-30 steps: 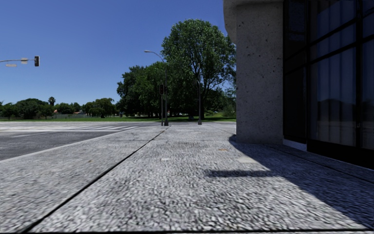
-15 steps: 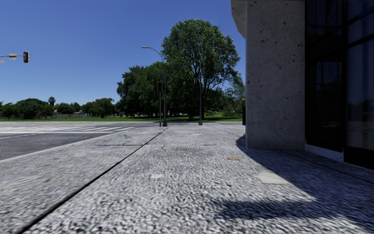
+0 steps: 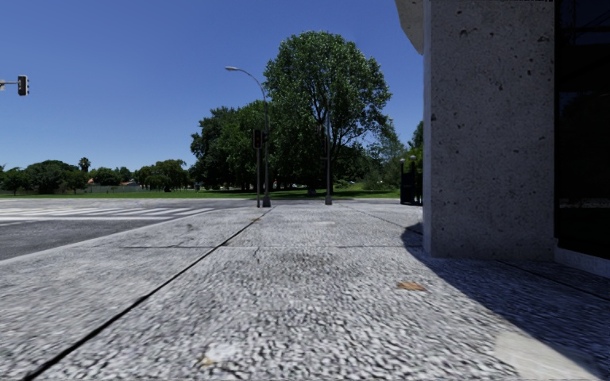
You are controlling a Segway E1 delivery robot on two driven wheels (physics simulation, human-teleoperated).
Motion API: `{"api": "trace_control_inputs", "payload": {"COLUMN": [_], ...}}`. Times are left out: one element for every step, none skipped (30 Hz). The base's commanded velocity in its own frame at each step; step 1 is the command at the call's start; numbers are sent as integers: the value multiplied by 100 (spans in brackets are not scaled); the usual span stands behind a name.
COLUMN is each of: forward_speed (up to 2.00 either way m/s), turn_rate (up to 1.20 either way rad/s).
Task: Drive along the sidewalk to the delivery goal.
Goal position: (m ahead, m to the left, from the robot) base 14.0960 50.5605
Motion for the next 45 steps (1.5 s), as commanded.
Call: {"api": "trace_control_inputs", "payload": {"forward_speed": [200,200,200,200,200,200,200,200,200,200,200,200,200,200,200,200,200,200,200,200,200,200,200,200,200,200,200,200,200,200,200,200,200,200,200,200,200,200,200,200,200,200,200,200,200], "turn_rate": [0,0,0,0,0,0,0,0,0,0,0,0,0,0,0,0,0,0,0,0,0,0,0,0,0,0,0,0,0,0,0,0,0,0,0,0,0,0,0,0,0,0,0,0,0]}}
